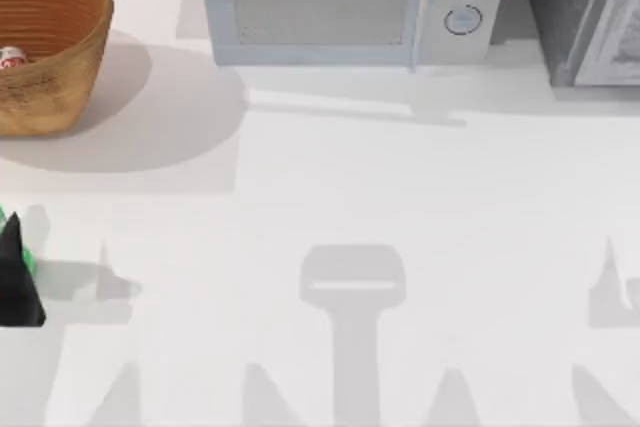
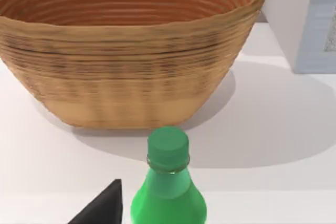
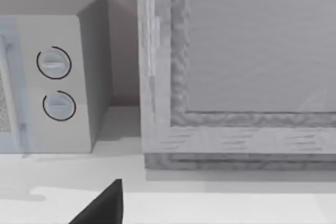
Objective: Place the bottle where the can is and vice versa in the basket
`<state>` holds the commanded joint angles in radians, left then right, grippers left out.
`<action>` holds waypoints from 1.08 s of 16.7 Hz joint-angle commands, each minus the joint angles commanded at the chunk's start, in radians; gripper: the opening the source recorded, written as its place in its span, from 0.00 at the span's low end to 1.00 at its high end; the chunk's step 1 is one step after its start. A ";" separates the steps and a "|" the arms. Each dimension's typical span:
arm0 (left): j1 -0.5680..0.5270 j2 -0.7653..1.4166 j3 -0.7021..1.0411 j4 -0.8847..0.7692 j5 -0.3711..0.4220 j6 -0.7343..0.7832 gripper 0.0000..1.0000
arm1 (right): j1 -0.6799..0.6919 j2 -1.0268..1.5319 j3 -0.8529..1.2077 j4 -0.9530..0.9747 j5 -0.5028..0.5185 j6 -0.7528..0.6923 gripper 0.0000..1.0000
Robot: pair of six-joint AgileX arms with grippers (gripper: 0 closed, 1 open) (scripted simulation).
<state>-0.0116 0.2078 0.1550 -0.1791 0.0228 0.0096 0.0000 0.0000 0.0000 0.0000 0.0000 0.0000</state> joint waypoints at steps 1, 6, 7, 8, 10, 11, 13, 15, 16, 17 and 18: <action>-0.002 0.066 0.053 -0.051 0.008 0.004 1.00 | 0.000 0.000 0.000 0.000 0.000 0.000 1.00; -0.006 0.477 0.444 -0.319 0.059 0.039 1.00 | 0.000 0.000 0.000 0.000 0.000 0.000 1.00; -0.005 0.570 0.546 -0.369 0.071 0.048 1.00 | 0.000 0.000 0.000 0.000 0.000 0.000 1.00; -0.002 0.664 0.656 -0.416 0.084 0.059 1.00 | 0.000 0.000 0.000 0.000 0.000 0.000 1.00; 0.008 0.856 0.890 -0.506 0.109 0.082 1.00 | 0.000 0.000 0.000 0.000 0.000 0.000 1.00; 0.015 0.954 1.014 -0.548 0.122 0.094 1.00 | 0.000 0.000 0.000 0.000 0.000 0.000 1.00; 0.033 1.152 1.264 -0.627 0.148 0.117 1.00 | 0.000 0.000 0.000 0.000 0.000 0.000 1.00; 0.053 1.351 1.508 -0.703 0.172 0.140 1.00 | 0.000 0.000 0.000 0.000 0.000 0.000 1.00; 0.066 1.450 1.622 -0.740 0.184 0.150 1.00 | 0.000 0.000 0.000 0.000 0.000 0.000 1.00; 0.079 1.547 1.729 -0.778 0.195 0.160 1.00 | 0.000 0.000 0.000 0.000 0.000 0.000 1.00; 0.093 1.644 1.830 -0.817 0.206 0.168 1.00 | 0.000 0.000 0.000 0.000 0.000 0.000 1.00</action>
<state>0.0812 1.8519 1.9848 -0.9962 0.2286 0.1777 0.0000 0.0000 0.0000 0.0000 0.0000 0.0000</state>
